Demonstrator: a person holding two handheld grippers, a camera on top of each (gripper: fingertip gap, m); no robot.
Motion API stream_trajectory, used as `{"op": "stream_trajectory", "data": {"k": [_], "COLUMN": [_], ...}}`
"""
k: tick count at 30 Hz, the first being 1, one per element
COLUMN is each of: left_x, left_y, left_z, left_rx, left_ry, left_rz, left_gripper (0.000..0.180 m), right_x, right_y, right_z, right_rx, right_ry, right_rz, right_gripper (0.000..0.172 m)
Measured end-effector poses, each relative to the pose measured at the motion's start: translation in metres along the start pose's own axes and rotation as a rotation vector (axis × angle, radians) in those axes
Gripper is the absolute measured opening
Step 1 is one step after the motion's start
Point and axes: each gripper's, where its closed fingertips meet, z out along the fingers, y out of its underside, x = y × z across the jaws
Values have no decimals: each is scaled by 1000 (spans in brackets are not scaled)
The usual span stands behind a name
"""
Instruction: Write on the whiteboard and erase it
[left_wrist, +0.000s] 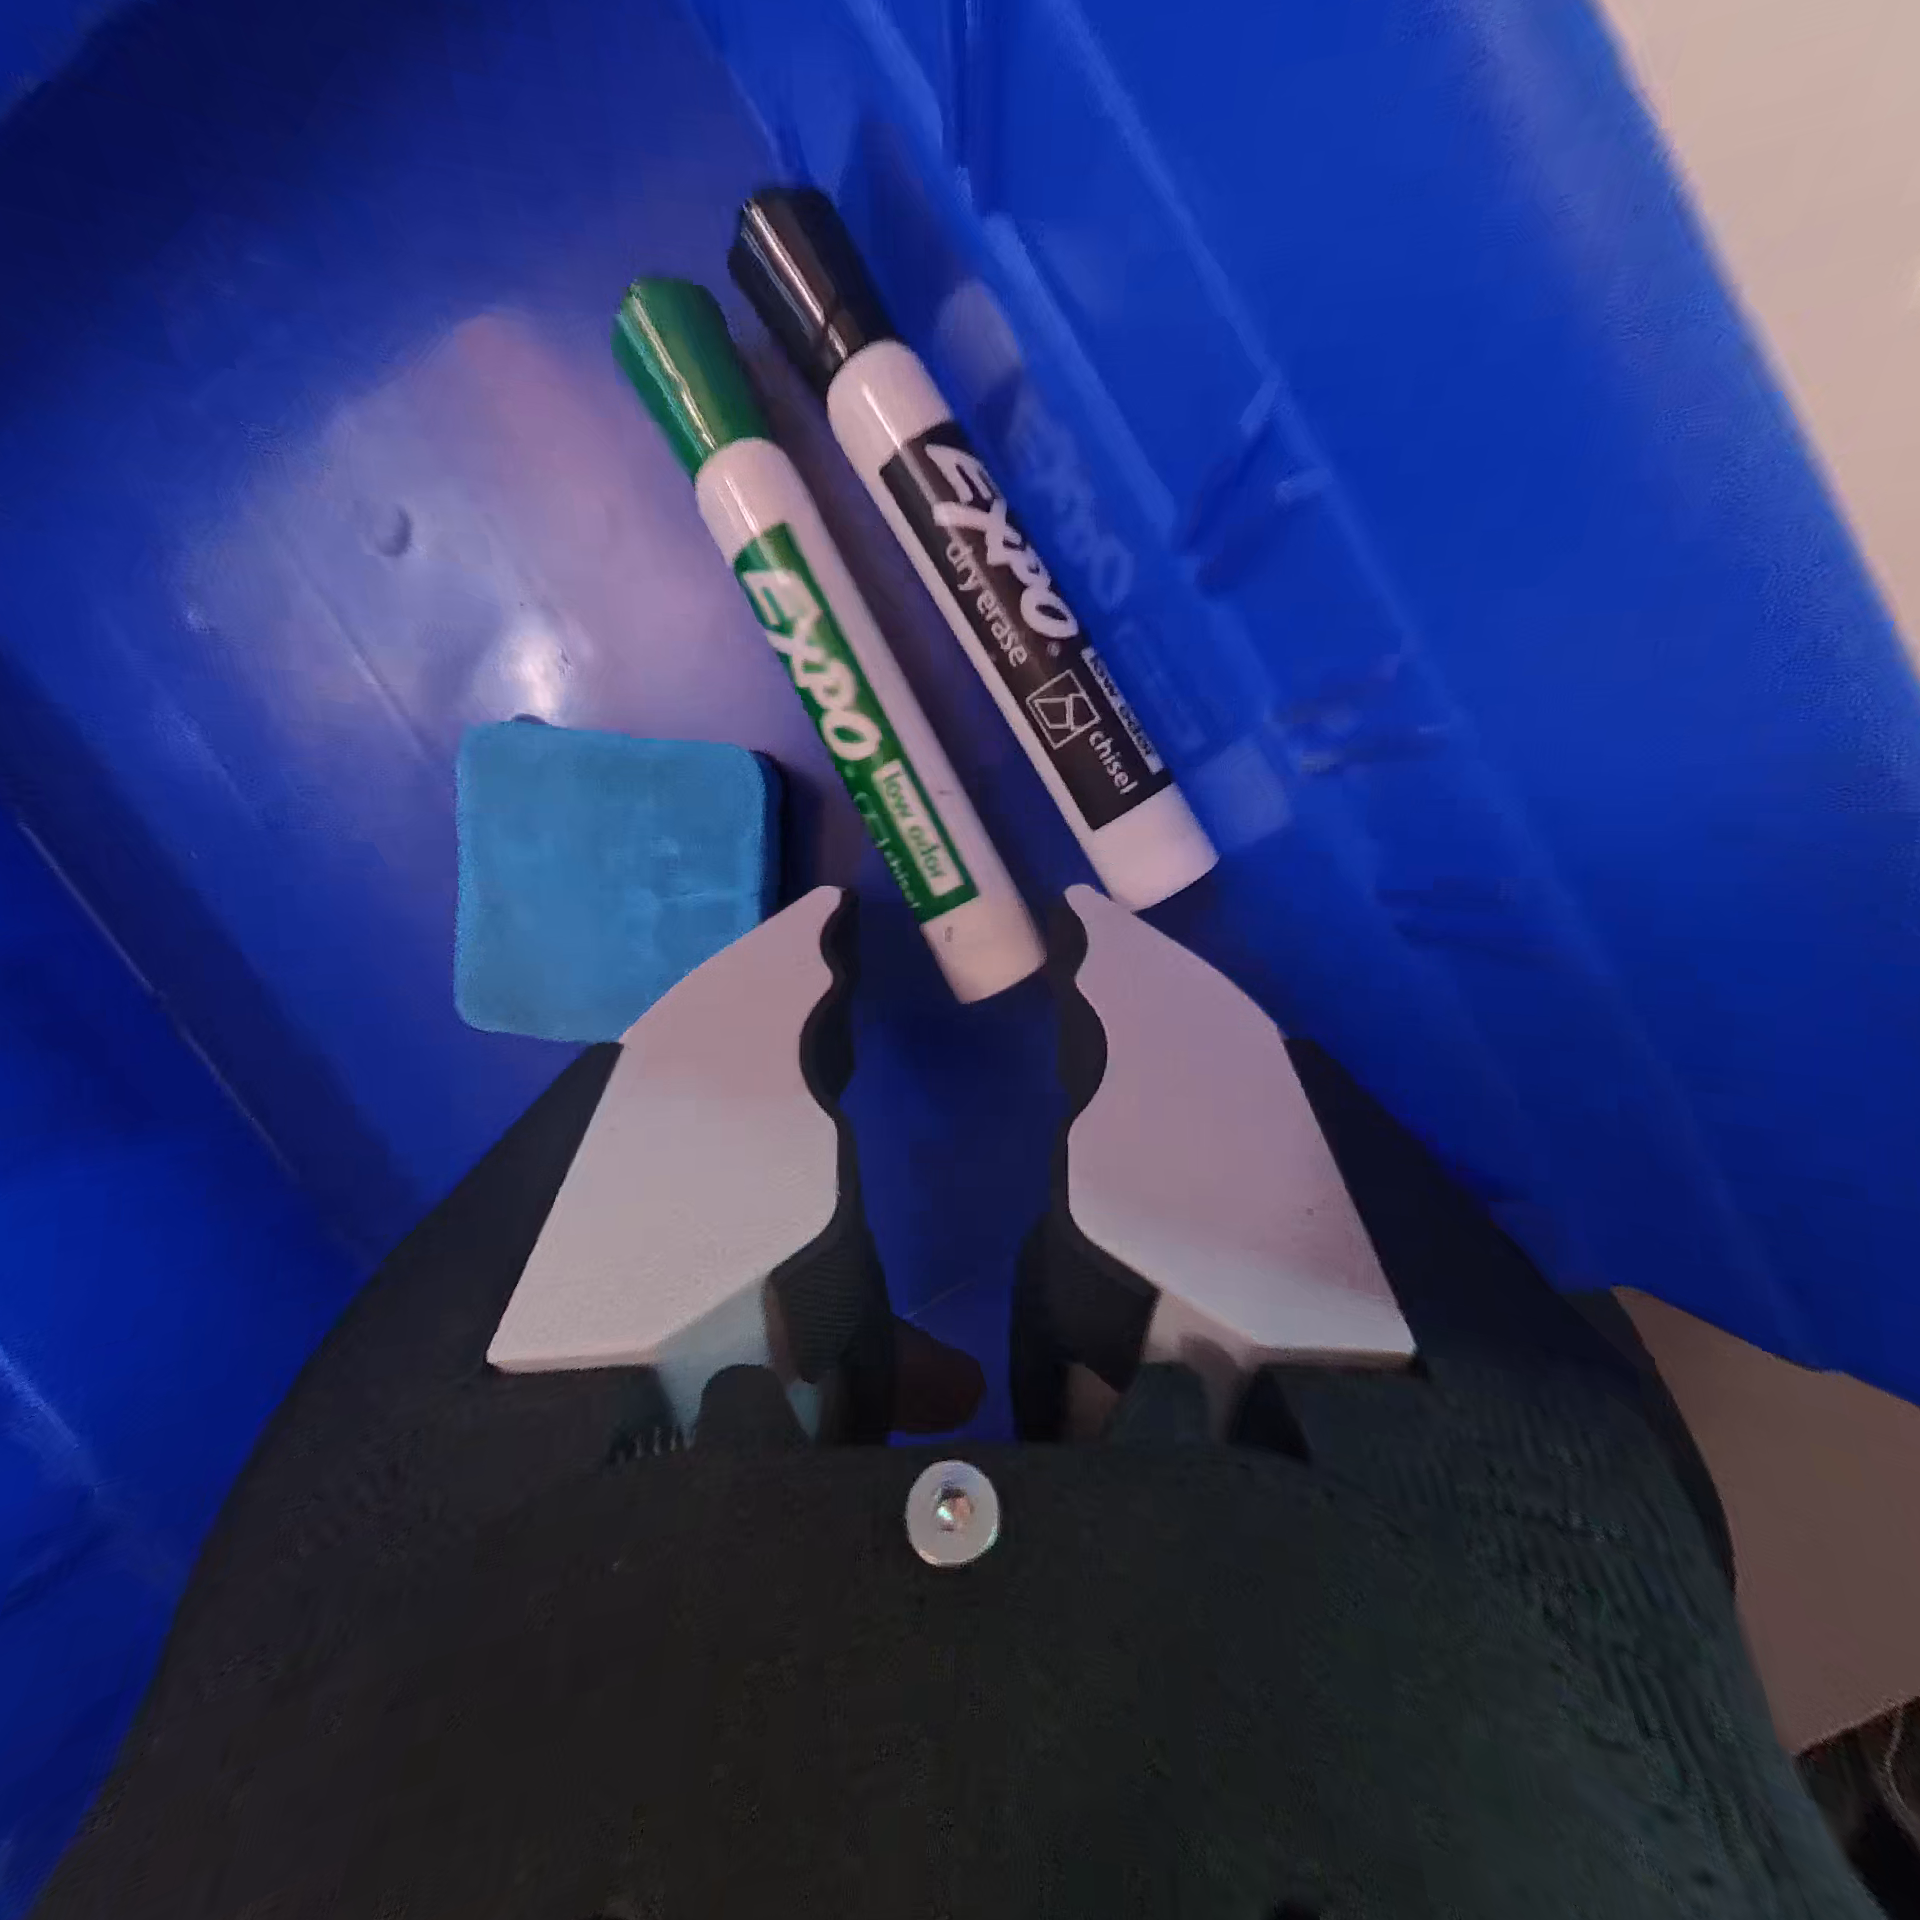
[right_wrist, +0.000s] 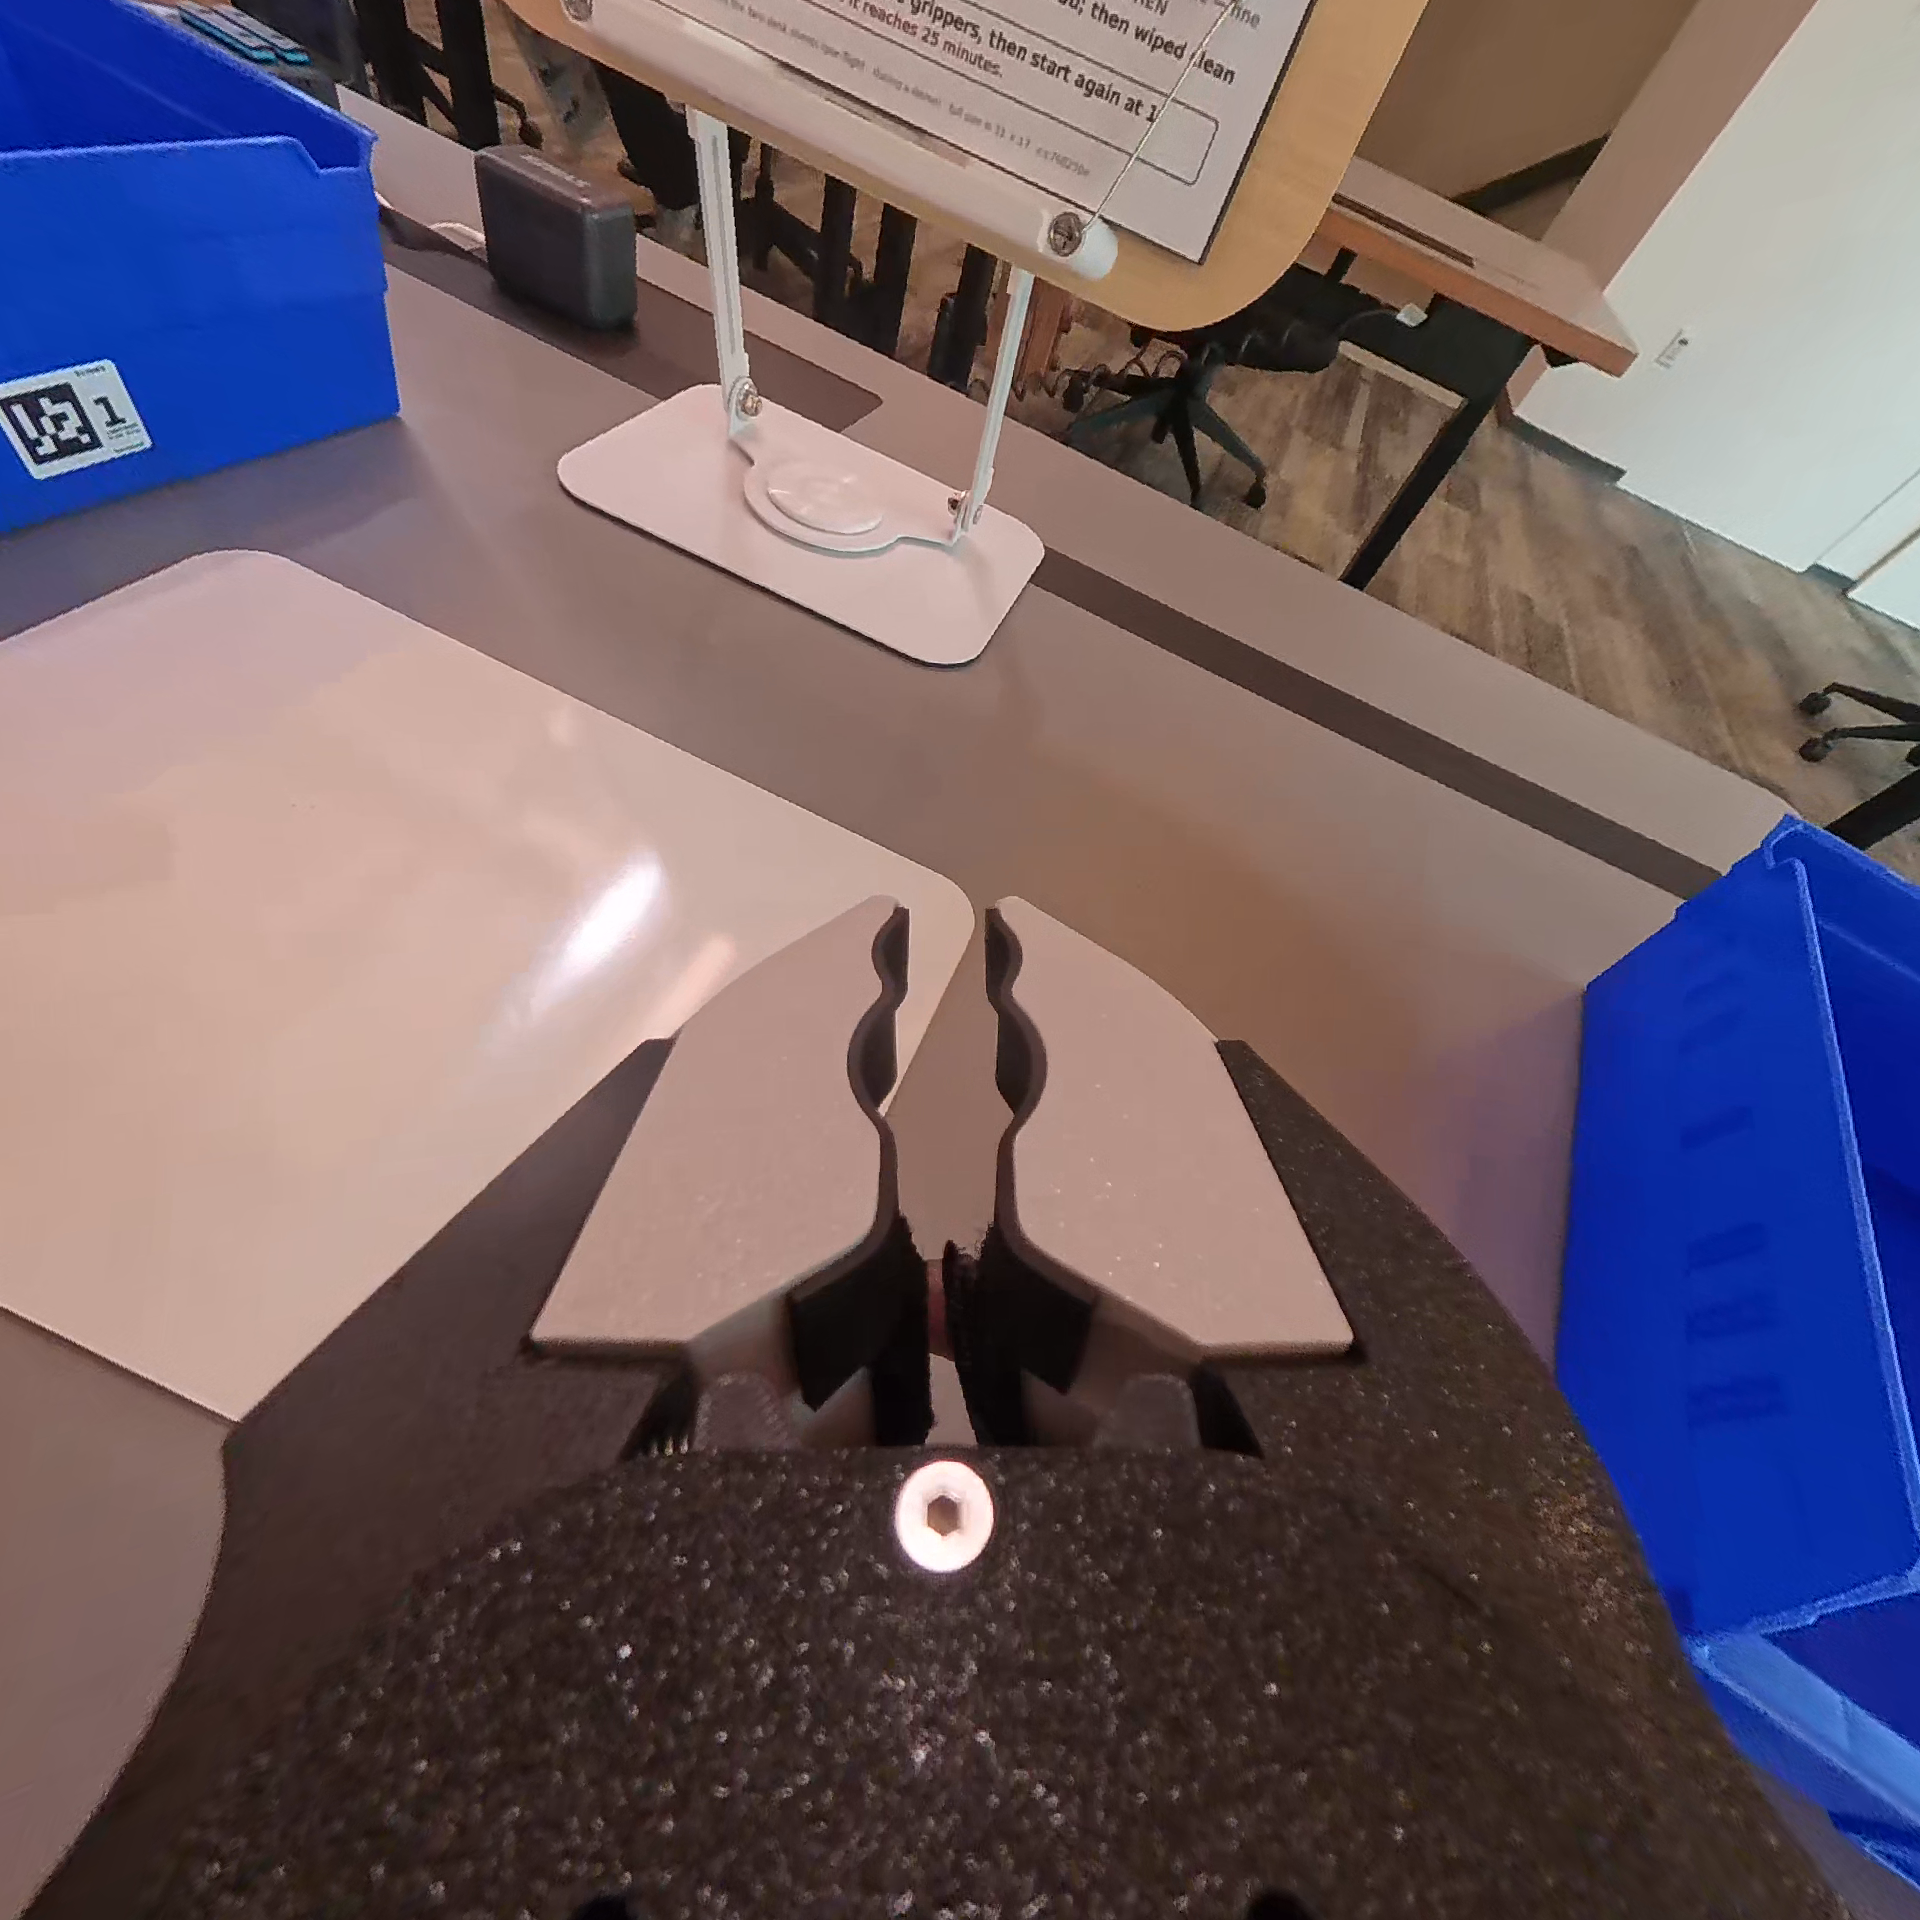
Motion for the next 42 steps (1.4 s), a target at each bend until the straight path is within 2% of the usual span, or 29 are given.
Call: {"op": "stream_trajectory", "data": {"k": [4,9,13,15,18,19,24,30,32,36,39,42], "left_x": [-1,1,-10,-13,0,5,16,17,12,13,11,-10], "left_y": [-1,-2,4,-2,-24,-28,-26,-8,-10,-10,-9,-7], "left_z": [0,2,-3,-15,-35,-38,-19,3,3,4,4,-4], "left_rx": [8,0,-20,56,246,269,175,-8,-2,9,11,57], "left_ry": [-1,18,-58,-88,-38,-24,22,45,8,39,39,-104], "left_rz": [-22,-41,-58,-94,-141,-134,-80,-53,-50,-60,-39,-4], "left_gripper": [36,27,43,43,41,38,34,40,38,25,23,20], "right_x": [3,5,8,11,14,14,8,9,10,9,6,-7], "right_y": [3,5,6,5,4,3,0,3,3,3,3,0], "right_z": [0,0,-1,-3,-3,-2,2,0,0,1,4,7], "right_rx": [-3,-5,-10,-7,-7,-8,-3,-10,-8,-10,-5,8], "right_ry": [4,14,18,28,35,33,23,34,36,31,20,-46], "right_rz": [10,-2,-5,-10,-10,-11,-22,-25,-21,-31,-39,-39], "right_gripper": [14,15,15,15,15,15,15,16,16,16,16,16]}}
